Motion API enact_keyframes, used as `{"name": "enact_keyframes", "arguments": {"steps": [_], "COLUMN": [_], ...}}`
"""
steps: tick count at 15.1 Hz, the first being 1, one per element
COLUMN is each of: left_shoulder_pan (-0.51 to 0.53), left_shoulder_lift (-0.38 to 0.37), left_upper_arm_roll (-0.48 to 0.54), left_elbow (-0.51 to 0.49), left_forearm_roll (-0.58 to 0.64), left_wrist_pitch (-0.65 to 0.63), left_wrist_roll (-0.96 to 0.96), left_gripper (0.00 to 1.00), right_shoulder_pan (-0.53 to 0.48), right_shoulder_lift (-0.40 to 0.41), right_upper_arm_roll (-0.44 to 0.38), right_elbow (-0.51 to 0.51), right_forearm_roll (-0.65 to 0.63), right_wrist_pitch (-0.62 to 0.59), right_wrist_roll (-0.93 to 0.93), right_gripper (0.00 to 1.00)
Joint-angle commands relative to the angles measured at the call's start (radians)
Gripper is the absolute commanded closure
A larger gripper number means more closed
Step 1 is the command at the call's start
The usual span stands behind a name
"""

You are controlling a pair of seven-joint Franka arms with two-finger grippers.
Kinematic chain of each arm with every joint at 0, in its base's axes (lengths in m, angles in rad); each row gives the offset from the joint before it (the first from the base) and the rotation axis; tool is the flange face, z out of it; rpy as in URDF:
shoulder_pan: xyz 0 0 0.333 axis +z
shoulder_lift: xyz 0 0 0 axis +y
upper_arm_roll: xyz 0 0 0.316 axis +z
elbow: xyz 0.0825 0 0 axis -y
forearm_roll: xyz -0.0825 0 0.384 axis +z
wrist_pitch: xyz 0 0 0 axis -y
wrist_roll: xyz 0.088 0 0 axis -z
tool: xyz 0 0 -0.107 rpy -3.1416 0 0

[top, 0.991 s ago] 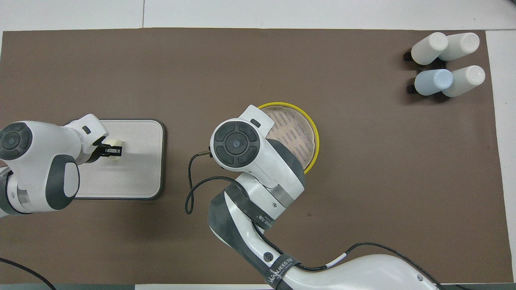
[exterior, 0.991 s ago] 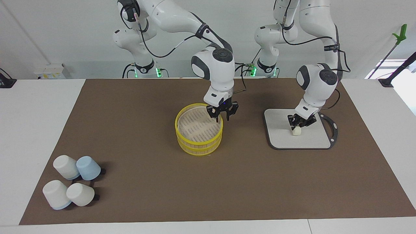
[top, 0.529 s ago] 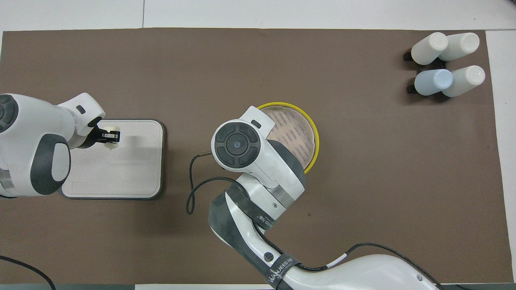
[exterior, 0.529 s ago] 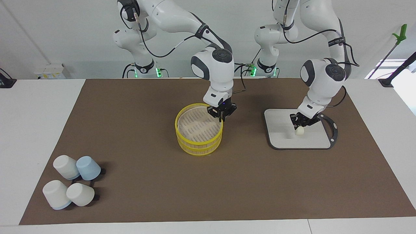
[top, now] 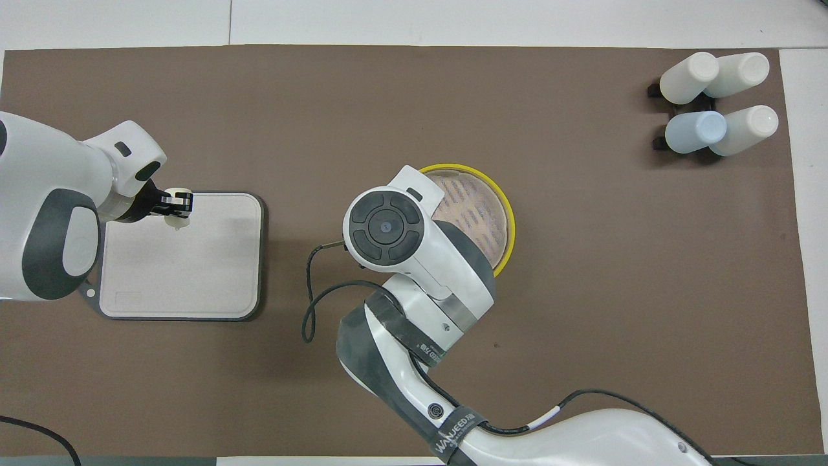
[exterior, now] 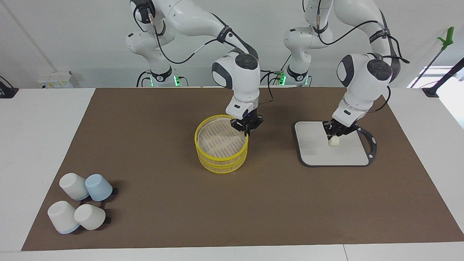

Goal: Place bun in steamer

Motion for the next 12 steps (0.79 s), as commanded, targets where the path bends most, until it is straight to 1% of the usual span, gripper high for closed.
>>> {"name": "enact_keyframes", "arguments": {"steps": [1,4,5,7,10,12], "left_shoulder_pan": [-0.017,-0.02,-0.037,-0.105,-0.222,-0.287], "left_shoulder_lift": [-0.011,-0.011,-0.011,0.0,0.015,0.029], "left_upper_arm_roll": [0.008,0.006,0.002,0.002,0.002,0.002], "left_elbow": [0.005,0.005,0.008,0.037,0.104,0.127], "left_forearm_roll": [-0.016,-0.016,-0.018,-0.019,-0.053,-0.054], "left_wrist_pitch": [-0.024,-0.024,-0.021,-0.021,-0.024,-0.022], "left_wrist_roll": [-0.024,-0.029,-0.053,-0.165,-0.322,-0.394], "left_gripper": [0.8,0.8,0.8,0.8,0.8,0.8], "right_shoulder_pan": [-0.054,-0.065,-0.066,-0.106,-0.195,-0.25], "right_shoulder_lift": [-0.025,-0.046,-0.055,-0.063,-0.086,-0.098], "right_upper_arm_roll": [-0.001,-0.002,-0.005,-0.007,-0.004,-0.002], "right_elbow": [0.069,0.09,0.09,0.089,0.089,0.087], "right_forearm_roll": [-0.006,-0.005,-0.005,-0.005,-0.002,-0.002], "right_wrist_pitch": [-0.12,-0.178,-0.188,-0.206,-0.241,-0.267], "right_wrist_roll": [-0.097,-0.143,-0.163,-0.221,-0.365,-0.451], "right_gripper": [1.0,1.0,1.0,1.0,1.0,1.0]}}
